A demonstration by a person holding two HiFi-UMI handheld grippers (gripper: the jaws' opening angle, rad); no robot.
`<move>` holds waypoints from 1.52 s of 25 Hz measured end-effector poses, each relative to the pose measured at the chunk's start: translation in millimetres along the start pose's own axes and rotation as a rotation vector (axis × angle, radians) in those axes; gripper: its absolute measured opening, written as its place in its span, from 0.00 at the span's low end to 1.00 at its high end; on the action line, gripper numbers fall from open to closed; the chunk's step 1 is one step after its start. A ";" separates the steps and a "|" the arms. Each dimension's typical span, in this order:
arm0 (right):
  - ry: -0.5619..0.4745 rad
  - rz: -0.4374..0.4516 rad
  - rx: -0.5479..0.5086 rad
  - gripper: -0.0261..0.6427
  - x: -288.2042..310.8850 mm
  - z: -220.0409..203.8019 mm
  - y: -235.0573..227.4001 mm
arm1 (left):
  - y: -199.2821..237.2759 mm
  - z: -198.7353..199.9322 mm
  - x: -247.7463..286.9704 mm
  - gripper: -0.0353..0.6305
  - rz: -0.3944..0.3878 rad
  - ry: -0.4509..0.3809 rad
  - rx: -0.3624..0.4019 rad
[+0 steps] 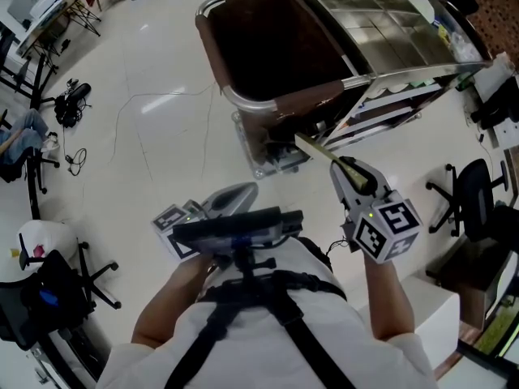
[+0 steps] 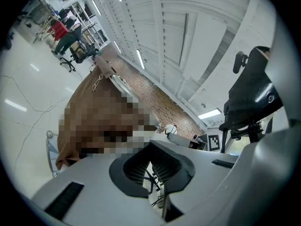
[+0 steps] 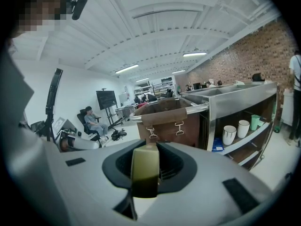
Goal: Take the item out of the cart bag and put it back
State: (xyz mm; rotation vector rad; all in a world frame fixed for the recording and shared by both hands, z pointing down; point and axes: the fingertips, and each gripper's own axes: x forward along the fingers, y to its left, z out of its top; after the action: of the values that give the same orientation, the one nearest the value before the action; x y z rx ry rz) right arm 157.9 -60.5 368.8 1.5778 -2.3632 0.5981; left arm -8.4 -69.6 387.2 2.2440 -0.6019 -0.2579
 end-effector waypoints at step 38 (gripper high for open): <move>0.092 0.043 -0.035 0.15 53.4 -15.9 -5.1 | 9.8 11.4 -27.4 0.06 0.064 -0.076 0.004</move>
State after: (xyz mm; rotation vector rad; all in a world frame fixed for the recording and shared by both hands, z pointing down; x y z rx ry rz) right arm 141.4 -98.9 406.0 1.4563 -2.3327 0.6216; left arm -39.7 -69.0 386.6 2.2225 -0.7142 -0.3113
